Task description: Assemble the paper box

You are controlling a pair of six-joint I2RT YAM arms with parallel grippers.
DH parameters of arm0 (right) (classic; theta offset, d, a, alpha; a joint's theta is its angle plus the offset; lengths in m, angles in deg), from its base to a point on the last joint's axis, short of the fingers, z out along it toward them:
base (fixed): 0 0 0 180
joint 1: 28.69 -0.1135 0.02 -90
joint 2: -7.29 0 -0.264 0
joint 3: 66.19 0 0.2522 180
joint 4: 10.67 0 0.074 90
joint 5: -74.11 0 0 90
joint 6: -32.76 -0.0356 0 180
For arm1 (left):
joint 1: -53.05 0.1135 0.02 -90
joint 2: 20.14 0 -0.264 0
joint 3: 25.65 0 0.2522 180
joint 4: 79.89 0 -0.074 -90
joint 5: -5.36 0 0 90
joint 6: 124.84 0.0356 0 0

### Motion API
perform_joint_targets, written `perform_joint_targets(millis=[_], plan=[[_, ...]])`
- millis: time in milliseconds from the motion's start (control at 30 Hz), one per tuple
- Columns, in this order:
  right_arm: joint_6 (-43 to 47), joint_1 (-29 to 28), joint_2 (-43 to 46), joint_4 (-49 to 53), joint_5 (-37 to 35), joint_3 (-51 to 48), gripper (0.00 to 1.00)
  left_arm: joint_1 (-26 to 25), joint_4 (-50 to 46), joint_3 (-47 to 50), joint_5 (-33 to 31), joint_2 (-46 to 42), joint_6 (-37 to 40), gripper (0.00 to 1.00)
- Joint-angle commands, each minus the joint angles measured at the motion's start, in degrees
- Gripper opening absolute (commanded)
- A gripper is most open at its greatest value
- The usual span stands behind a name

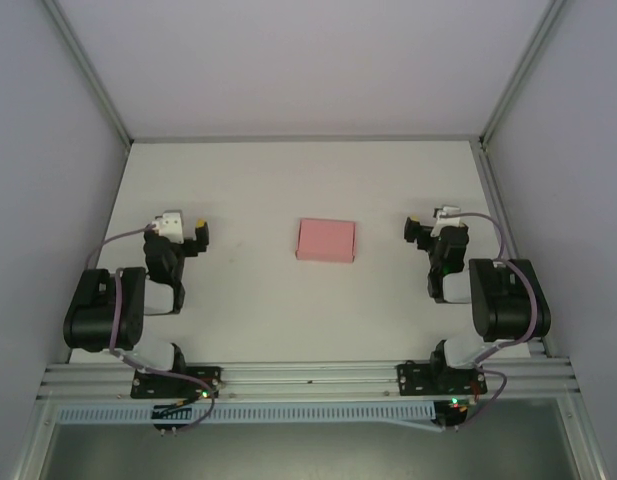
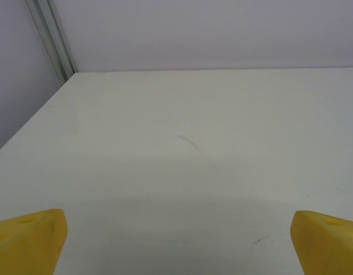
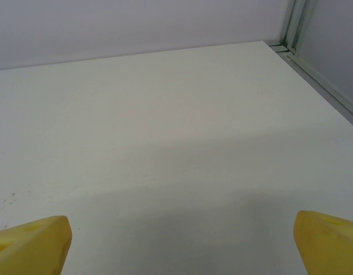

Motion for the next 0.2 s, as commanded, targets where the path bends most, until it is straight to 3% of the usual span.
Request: perform_joint_targets(millis=[0, 167], plan=[[-0.15, 0.25, 0.15, -1.09, 0.66, 0.05, 1.00, -0.30, 1.46, -0.53, 0.33, 0.30, 1.35, 1.00], [-0.20, 0.19, 0.55, -0.15, 0.84, 0.21, 1.00, -0.34, 1.46, -0.53, 0.35, 0.30, 1.33, 1.00]])
